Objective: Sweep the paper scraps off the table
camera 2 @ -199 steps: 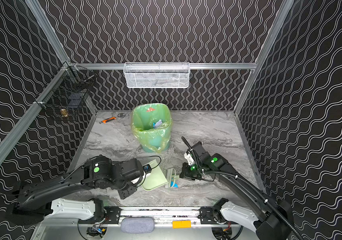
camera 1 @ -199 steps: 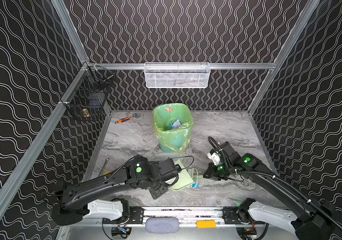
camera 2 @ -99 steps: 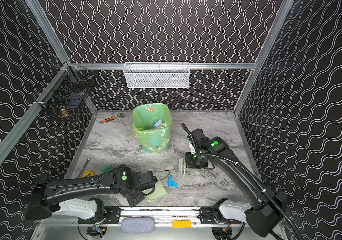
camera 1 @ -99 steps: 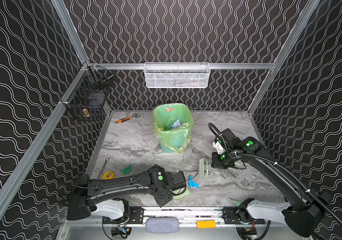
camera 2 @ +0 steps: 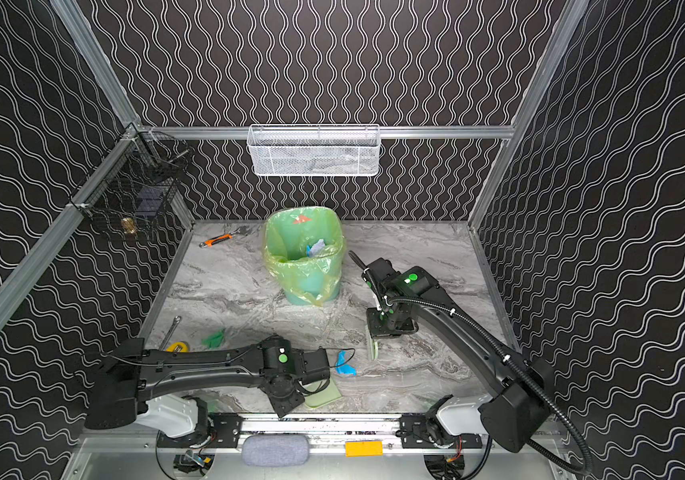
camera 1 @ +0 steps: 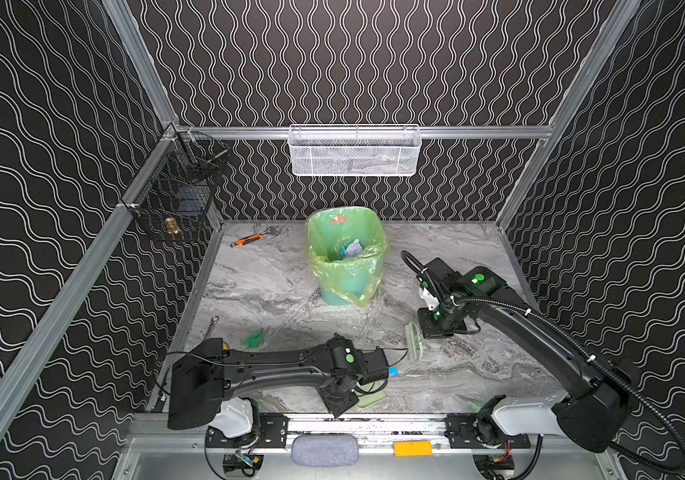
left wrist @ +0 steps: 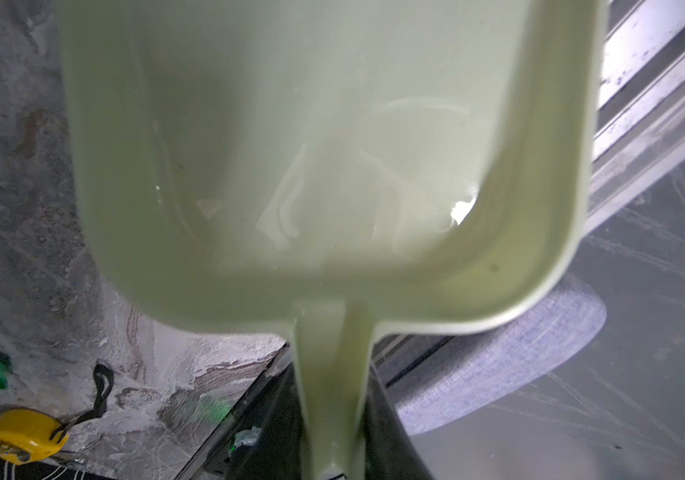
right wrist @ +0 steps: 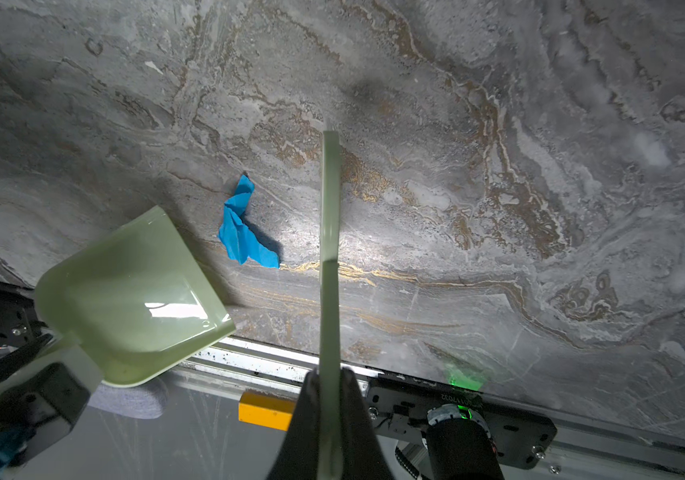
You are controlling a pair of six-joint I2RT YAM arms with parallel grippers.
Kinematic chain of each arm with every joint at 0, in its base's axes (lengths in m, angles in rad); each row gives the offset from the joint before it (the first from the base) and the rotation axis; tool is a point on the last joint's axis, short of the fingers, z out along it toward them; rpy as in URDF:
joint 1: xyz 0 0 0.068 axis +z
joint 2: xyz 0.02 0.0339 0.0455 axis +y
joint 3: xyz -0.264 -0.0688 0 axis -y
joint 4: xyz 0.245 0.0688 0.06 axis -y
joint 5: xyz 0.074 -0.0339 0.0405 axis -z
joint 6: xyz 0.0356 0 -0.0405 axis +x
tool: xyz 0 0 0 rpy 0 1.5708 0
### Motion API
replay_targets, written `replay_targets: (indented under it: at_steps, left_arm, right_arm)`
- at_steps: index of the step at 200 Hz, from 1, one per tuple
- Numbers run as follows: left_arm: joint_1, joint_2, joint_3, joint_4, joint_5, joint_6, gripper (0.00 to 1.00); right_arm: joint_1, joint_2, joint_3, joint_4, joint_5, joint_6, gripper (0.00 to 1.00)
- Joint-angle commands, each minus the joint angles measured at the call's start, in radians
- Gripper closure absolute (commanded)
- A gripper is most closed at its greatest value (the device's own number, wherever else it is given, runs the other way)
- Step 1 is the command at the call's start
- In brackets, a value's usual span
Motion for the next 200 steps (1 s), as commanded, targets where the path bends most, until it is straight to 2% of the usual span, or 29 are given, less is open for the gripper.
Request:
replay_targets:
  at_steps: [1, 60, 133, 200]
  left_arm:
    - [-0.001, 0.029, -0.006, 0.047, -0.011, -0.04, 0.88]
    - [0.0, 0.04, -0.059, 0.12, -0.034, -0.081, 0.89]
    - [0.0, 0.062, -0.079, 0.176, -0.039, -0.096, 0.89]
    - [0.0, 0.069, -0.097, 0.21, -0.027, -0.109, 0.89]
  right_arm:
    - [0.012, 0.017, 0.012, -0.011, 0.02, -0.011, 1.0]
    - [0.042, 0.079, 0.057, -0.012, 0.052, -0.033, 1.0]
    - [0.11, 0.155, 0.086, 0.0, 0.03, -0.05, 1.0]
    - [0.255, 0.155, 0.075, 0.058, -0.133, 0.021, 1.0]
